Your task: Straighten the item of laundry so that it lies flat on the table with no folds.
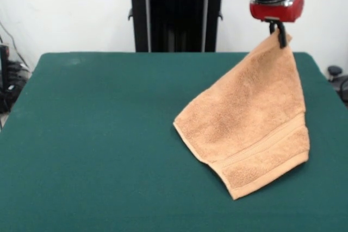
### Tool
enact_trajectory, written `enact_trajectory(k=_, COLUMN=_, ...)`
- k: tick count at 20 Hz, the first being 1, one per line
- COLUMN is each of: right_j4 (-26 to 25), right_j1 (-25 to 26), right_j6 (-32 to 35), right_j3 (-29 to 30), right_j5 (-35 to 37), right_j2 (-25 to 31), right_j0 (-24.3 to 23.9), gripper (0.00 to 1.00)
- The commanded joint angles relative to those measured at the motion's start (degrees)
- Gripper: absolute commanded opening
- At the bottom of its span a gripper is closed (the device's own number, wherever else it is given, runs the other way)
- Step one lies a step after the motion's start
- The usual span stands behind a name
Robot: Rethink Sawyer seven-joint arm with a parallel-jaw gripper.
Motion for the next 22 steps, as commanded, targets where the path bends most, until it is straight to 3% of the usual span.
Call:
enact_trajectory(k=1, right_j4=-1.0, right_j1=-2.0, right_j6=4.8, right_j3=-1.7, right_j5=4.1, right_j2=-5.0, right_j0=4.9, gripper=0.0)
enact_trajectory(k=22, right_j4=-0.8, right_j1=-2.0, right_j6=4.8, right_j3=-1.0, right_j5=3.6, right_j2=-6.4, right_j0=5.8, gripper=0.0)
